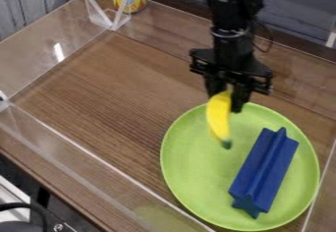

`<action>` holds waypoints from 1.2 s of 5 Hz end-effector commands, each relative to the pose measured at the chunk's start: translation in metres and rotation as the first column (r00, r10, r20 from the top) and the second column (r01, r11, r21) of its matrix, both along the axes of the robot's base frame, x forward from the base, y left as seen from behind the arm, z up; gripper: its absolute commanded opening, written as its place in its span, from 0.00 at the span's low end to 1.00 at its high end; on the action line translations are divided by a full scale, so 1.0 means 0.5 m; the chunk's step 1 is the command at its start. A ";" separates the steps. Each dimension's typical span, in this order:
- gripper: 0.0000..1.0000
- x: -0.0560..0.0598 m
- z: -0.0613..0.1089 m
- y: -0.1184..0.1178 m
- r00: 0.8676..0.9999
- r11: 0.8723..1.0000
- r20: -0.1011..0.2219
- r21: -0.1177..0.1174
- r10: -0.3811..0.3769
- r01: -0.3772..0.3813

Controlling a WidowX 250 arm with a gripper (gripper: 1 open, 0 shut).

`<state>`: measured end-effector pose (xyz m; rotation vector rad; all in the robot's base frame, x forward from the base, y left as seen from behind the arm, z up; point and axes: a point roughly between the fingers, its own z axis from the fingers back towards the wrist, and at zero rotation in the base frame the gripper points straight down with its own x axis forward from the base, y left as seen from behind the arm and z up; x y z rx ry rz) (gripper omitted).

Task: Put the banana in the green plate

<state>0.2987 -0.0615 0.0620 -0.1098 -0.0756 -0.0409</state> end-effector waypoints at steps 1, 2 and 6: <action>0.00 -0.001 0.037 -0.023 0.997 0.999 0.056 0.002 -0.044 0.044; 1.00 -0.019 0.031 -0.004 0.998 0.999 0.051 0.006 -0.046 0.046; 1.00 -0.068 0.049 -0.008 0.999 0.999 0.024 0.017 0.028 -0.028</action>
